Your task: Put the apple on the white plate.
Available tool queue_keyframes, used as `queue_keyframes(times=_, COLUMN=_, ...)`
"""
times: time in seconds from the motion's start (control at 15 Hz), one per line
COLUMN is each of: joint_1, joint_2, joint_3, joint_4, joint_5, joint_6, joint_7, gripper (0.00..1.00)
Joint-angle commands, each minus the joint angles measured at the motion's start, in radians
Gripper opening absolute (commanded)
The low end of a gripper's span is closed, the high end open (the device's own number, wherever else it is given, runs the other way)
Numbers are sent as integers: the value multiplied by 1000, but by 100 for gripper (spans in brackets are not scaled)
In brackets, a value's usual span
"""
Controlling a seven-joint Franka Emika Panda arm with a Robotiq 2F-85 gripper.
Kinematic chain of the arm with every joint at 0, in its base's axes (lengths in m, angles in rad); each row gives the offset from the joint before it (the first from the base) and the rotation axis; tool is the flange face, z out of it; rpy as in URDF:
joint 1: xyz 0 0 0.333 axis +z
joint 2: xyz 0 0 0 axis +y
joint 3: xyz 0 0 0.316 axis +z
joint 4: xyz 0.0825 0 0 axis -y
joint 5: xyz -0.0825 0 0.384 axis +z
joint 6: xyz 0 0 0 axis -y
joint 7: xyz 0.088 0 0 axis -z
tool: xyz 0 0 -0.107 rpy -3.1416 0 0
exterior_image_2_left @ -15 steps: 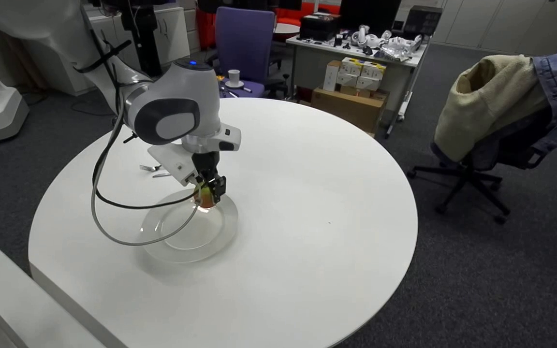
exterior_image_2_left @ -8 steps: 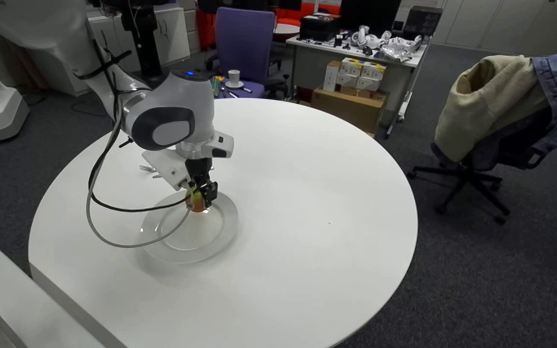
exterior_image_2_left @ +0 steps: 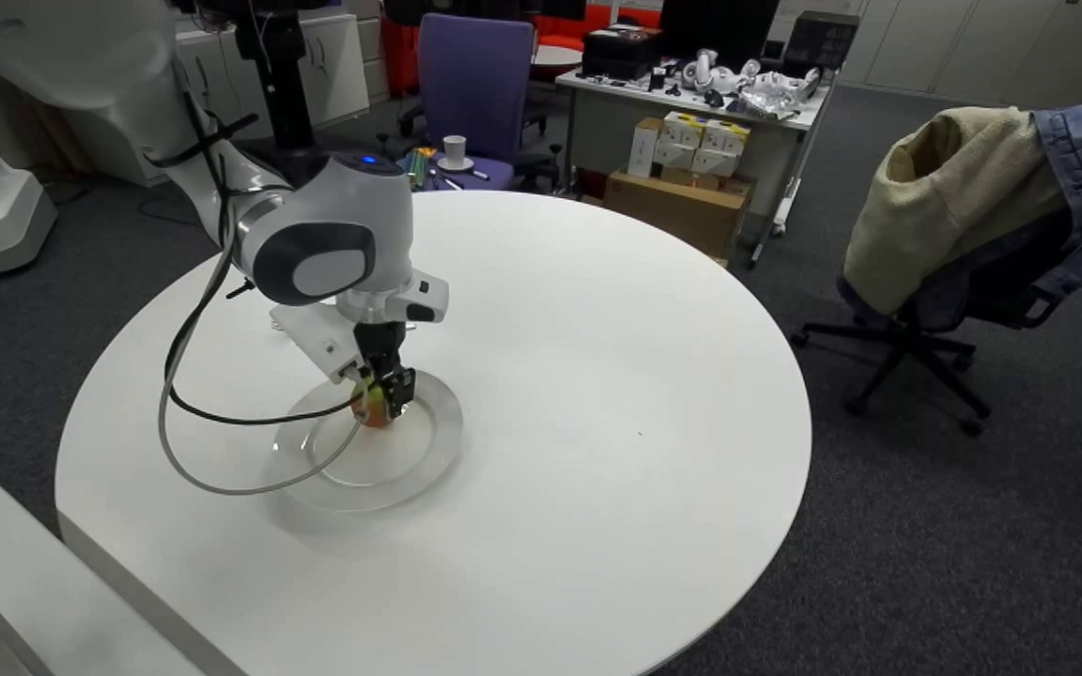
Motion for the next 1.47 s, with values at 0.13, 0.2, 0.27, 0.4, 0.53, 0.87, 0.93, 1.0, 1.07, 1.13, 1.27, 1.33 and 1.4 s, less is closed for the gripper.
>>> queue_keyframes(times=0.13, joint_1=-8, joint_2=-57, joint_3=-6, joint_4=-49, joint_5=1, joint_6=-35, joint_7=16, gripper=49)
queue_keyframes(times=0.2, joint_1=-10, joint_2=-59, joint_3=-7, joint_4=-54, joint_5=2, joint_6=-38, joint_7=14, gripper=49)
queue_keyframes(times=0.27, joint_1=-10, joint_2=-60, joint_3=-8, joint_4=-57, joint_5=2, joint_6=-40, joint_7=14, gripper=49)
queue_keyframes(times=0.4, joint_1=-12, joint_2=-63, joint_3=-12, joint_4=-63, joint_5=2, joint_6=-37, joint_7=14, gripper=49)
queue_keyframes(times=0.53, joint_1=-11, joint_2=-63, joint_3=-18, joint_4=-68, joint_5=-3, joint_6=-34, joint_7=16, gripper=49)
queue_keyframes(times=0.87, joint_1=-11, joint_2=-69, joint_3=-20, joint_4=-74, joint_5=-1, joint_6=-58, joint_7=20, gripper=49)
queue_keyframes(times=0.93, joint_1=-10, joint_2=-69, joint_3=-21, joint_4=-74, joint_5=-1, joint_6=-68, joint_7=23, gripper=49)
queue_keyframes(times=1.0, joint_1=-10, joint_2=-69, joint_3=-22, joint_4=-73, joint_5=-1, joint_6=-75, joint_7=23, gripper=49)
queue_keyframes(times=1.07, joint_1=-11, joint_2=-70, joint_3=-23, joint_4=-71, joint_5=1, joint_6=-92, joint_7=26, gripper=49)
queue_keyframes(times=1.13, joint_1=-10, joint_2=-71, joint_3=-25, joint_4=-71, joint_5=0, joint_6=-101, joint_7=30, gripper=49)
queue_keyframes(times=1.27, joint_1=-9, joint_2=-71, joint_3=-28, joint_4=-71, joint_5=-1, joint_6=-118, joint_7=32, gripper=49)
queue_keyframes(times=1.33, joint_1=-9, joint_2=-71, joint_3=-28, joint_4=-71, joint_5=0, joint_6=-122, joint_7=31, gripper=49)
queue_keyframes(times=1.4, joint_1=-9, joint_2=-72, joint_3=-29, joint_4=-73, joint_5=-1, joint_6=-121, joint_7=32, gripper=49)
